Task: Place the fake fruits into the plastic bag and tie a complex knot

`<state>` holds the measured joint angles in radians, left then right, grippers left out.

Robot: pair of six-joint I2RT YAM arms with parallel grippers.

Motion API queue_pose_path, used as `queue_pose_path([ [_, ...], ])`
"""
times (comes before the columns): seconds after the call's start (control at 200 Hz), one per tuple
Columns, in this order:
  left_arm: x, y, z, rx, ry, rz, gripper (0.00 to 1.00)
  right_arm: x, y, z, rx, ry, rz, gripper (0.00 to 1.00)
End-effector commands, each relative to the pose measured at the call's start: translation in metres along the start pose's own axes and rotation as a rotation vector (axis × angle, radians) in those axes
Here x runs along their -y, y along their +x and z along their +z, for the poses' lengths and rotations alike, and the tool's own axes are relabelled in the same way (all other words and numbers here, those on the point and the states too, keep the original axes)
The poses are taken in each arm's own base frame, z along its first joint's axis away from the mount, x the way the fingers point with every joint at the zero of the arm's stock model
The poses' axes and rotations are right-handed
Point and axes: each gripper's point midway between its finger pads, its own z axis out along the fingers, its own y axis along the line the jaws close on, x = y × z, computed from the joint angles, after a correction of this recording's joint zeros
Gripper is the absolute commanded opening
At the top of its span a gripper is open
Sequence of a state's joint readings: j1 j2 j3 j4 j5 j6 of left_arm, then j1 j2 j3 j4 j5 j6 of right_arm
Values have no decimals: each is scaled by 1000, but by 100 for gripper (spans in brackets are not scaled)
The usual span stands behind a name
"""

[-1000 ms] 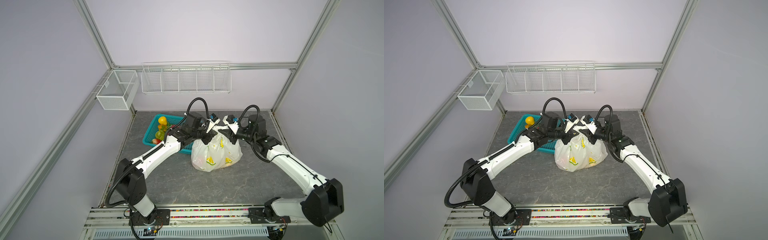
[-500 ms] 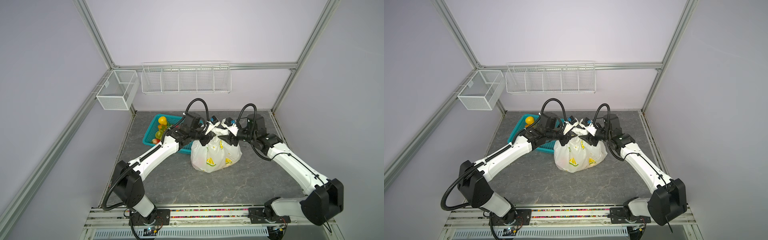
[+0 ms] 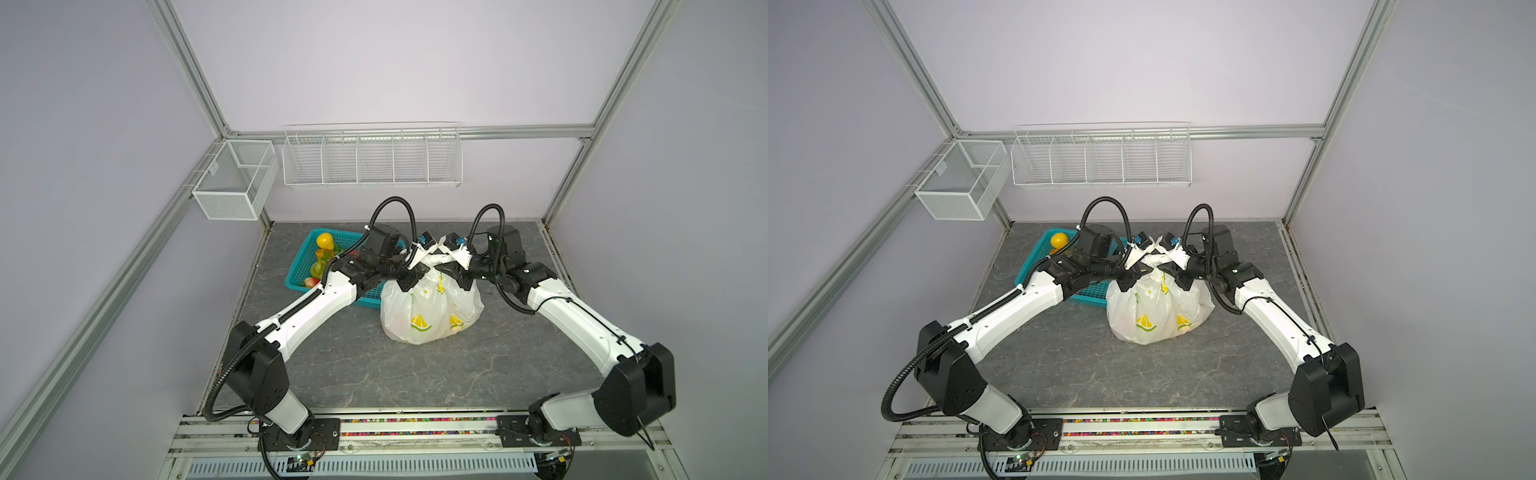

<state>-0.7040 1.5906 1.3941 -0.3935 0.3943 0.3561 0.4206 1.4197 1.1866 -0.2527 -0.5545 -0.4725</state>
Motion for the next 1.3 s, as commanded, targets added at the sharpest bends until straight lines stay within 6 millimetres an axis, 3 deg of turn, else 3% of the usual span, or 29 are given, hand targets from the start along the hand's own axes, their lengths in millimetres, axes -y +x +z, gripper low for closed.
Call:
queue_pose_path([
  [0.0, -2, -10, -15, 35, -42, 5, 11, 1, -6, 3, 43, 4, 38, 10],
  [0.3, -7, 16, -31, -13, -135, -17, 23, 3, -8, 0, 63, 28, 129, 8],
  [0.42, -9, 27, -32, -44, -160, -26, 23, 3, -12, 1, 94, 24, 199, 8],
  [0.485, -10, 27, -31, -48, -163, -46, 16, 3, -14, 1, 110, 29, 236, 8],
  [0.56, -7, 22, -31, -23, -141, -85, 5, 5, -16, 2, 127, 48, 284, 7],
  [0.65, 3, 12, -31, 28, -88, -120, 0, 7, -18, 3, 152, 72, 342, 7],
  [1.04, 9, -15, -31, 199, -108, -311, 0, 8, -34, 4, 298, 173, 471, 7],
  [1.295, 32, -47, -28, 327, -31, -408, 0, 15, -50, -6, 422, 217, 524, 7],
])
